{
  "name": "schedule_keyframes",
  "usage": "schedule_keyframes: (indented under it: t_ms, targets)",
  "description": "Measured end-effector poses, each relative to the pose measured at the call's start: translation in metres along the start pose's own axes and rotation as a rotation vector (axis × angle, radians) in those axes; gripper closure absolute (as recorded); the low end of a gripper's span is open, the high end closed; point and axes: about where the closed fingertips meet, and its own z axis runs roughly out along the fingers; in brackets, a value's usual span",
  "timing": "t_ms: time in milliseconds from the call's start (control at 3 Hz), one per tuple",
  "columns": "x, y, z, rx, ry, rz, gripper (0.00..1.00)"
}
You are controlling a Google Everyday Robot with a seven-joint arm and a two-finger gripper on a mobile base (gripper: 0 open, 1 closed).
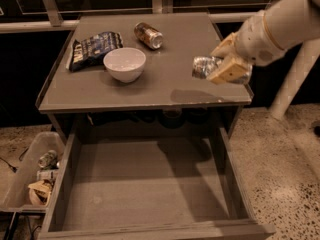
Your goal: Place redbull can into top drawer
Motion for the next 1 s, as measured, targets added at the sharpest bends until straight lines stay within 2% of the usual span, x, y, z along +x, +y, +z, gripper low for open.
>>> schedule_keyframes:
  t_ms: [333, 667, 1000]
  targets:
    - [0.001, 0.05, -0.014, 0.027, -0.017, -0.021, 1.0]
    - [0.023, 0.097, 0.007, -0.009, -0.023, 0.001, 1.0]
    - [0.057, 0.127, 0.045, -0.077, -0.007, 0.053, 1.0]
